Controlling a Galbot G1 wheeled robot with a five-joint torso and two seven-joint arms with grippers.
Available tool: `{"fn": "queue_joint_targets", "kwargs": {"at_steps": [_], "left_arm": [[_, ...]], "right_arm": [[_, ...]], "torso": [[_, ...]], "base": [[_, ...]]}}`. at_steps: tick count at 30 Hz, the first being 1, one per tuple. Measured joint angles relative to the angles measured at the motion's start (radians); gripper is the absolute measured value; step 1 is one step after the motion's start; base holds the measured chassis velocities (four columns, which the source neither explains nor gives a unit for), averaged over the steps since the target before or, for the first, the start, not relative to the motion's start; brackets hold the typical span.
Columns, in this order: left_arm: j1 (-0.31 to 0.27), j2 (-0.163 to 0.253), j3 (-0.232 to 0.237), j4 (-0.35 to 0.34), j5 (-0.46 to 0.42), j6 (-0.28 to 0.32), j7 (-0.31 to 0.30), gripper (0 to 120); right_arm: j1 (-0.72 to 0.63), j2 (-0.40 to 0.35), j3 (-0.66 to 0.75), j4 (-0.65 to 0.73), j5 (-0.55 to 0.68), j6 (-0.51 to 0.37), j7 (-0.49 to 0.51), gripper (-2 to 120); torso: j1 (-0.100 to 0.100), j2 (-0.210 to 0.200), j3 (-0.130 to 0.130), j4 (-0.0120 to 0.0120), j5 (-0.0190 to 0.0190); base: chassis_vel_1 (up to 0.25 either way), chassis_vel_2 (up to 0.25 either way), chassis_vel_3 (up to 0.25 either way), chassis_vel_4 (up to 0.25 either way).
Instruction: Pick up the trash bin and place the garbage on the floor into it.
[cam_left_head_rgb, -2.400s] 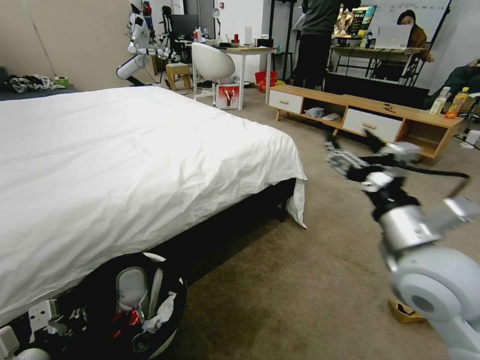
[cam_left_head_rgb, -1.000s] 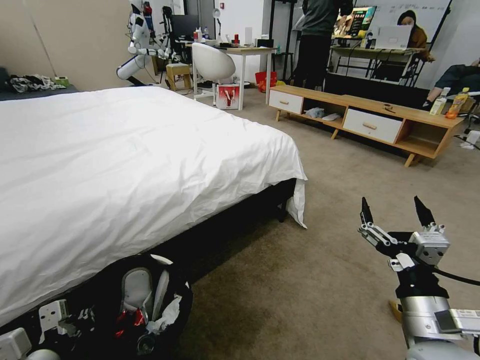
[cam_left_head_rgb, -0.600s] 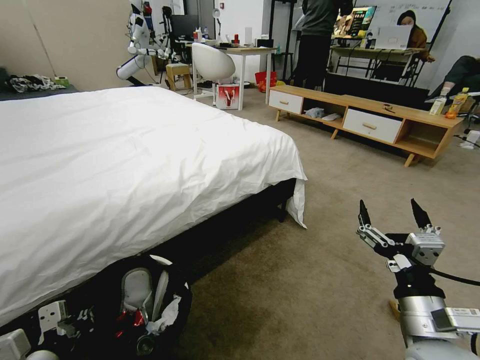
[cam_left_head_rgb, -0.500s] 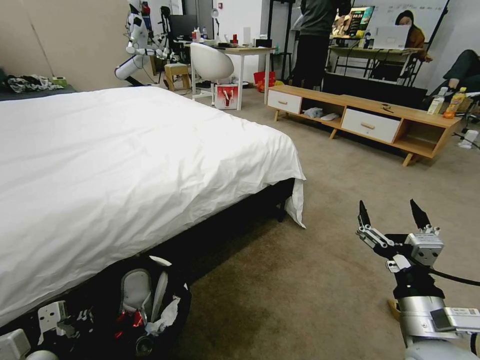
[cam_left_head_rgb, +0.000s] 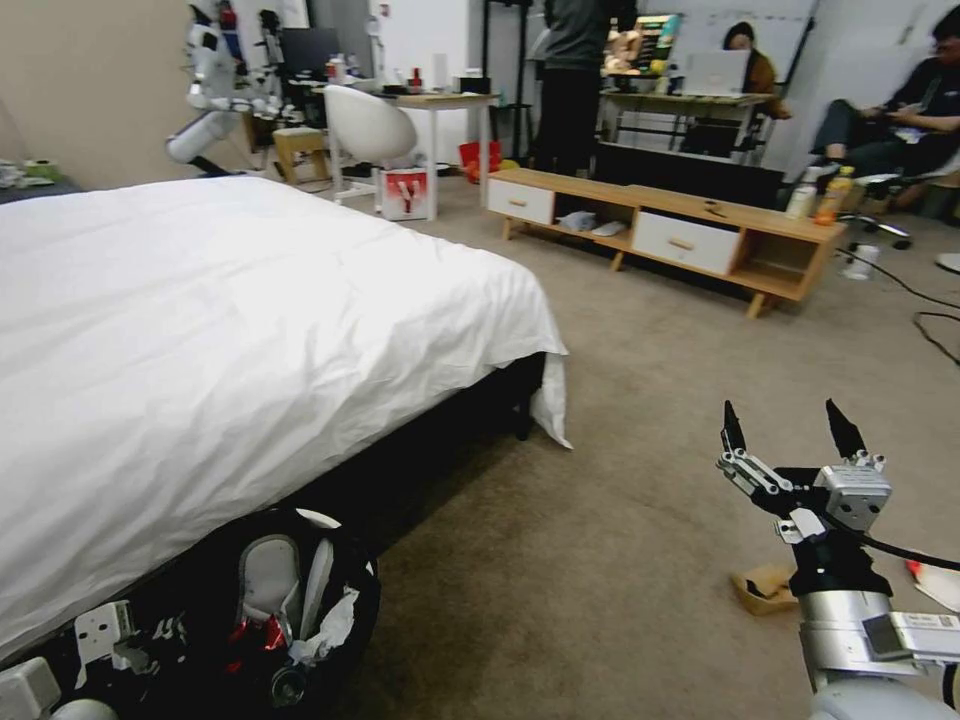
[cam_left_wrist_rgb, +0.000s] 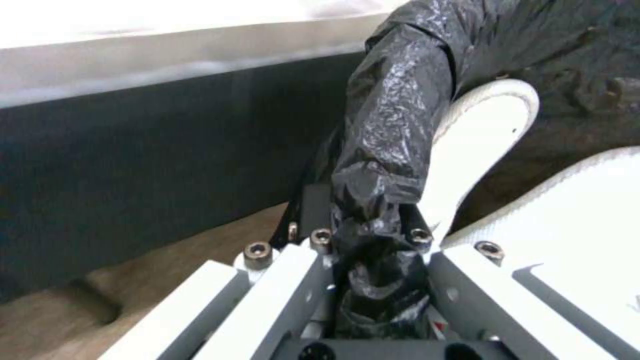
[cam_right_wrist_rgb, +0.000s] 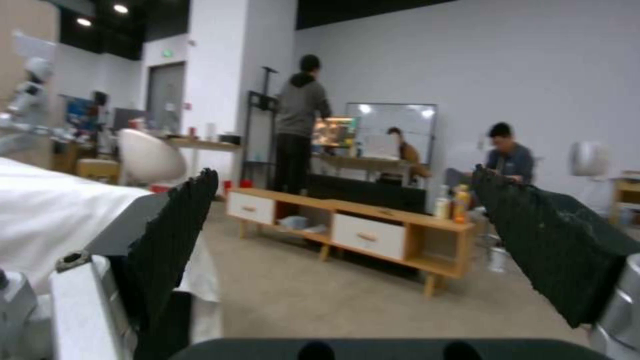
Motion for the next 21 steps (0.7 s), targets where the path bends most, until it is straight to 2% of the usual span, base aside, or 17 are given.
{"fn": "queue_joint_targets", "kwargs": {"at_steps": [21], "left_arm": [[0.01, -0.005, -0.004, -0.011, -0.003, 0.0, 0.0, 1]], "right_arm": [[-0.022, 0.011, 0.008, 0.0, -0.021, 0.022, -0.001, 97]], "torso": [[0.0, 0.0, 0.0, 0.0, -0.0001]], "base": [[-0.124, -0.122, -0.123, -0.121]]}}
